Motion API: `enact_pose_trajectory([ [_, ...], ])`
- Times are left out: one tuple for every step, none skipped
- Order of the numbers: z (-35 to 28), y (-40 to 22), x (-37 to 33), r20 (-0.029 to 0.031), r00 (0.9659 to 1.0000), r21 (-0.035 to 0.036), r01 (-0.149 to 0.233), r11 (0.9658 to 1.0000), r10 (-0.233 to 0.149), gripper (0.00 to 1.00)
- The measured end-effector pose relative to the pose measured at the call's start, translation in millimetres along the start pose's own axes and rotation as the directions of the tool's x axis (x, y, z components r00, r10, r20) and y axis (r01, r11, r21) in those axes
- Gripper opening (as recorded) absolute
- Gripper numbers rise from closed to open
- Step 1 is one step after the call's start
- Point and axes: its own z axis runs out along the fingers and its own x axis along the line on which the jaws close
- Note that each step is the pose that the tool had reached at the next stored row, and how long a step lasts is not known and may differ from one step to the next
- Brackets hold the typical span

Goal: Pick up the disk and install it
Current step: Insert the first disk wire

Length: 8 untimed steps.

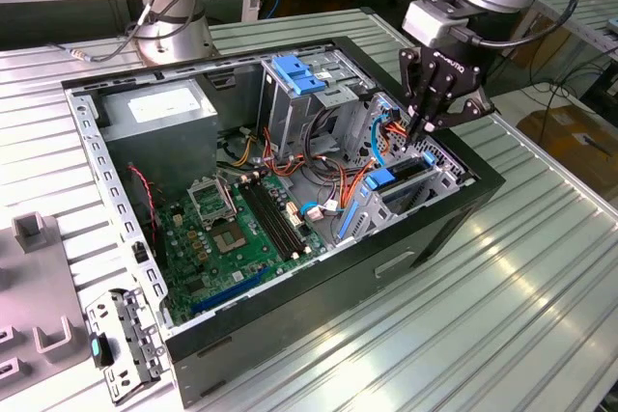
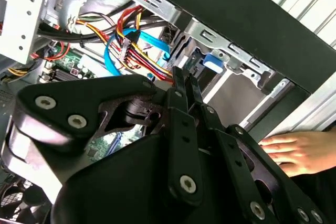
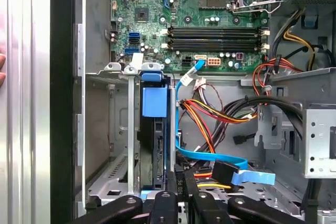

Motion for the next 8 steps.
enact_pose_trajectory([
  [0.8,0.0,0.5,0.0001,1.0,-0.0001,-0.002,1.0,0.002,0.18],
  [1.6,0.0,1.1,0.0002,1.0,-0.0001,-0.004,1.0,0.004,0.18],
  [2.8,0.0,2.6,0.0012,1.0,-0.0002,-0.006,1.0,0.006,0.18],
  [3.6,0.2,4.4,0.0033,1.0,-0.0002,-0.006,1.0,0.006,0.18],
  [4.4,1.9,6.1,0.0086,0.9999,-0.0002,-0.006,1.0,0.006,0.18],
  [5.3,3.7,7.1,0.013,0.9999,0.0,-0.006,1.0,0.006,0.18],
  [5.6,4.6,7.3,0.0181,0.9998,0.0008,-0.006,1.0,0.006,0.18],
  [6.1,4.7,7.3,0.0243,0.9997,0.0028,-0.006,1.0,0.006,0.18],
])
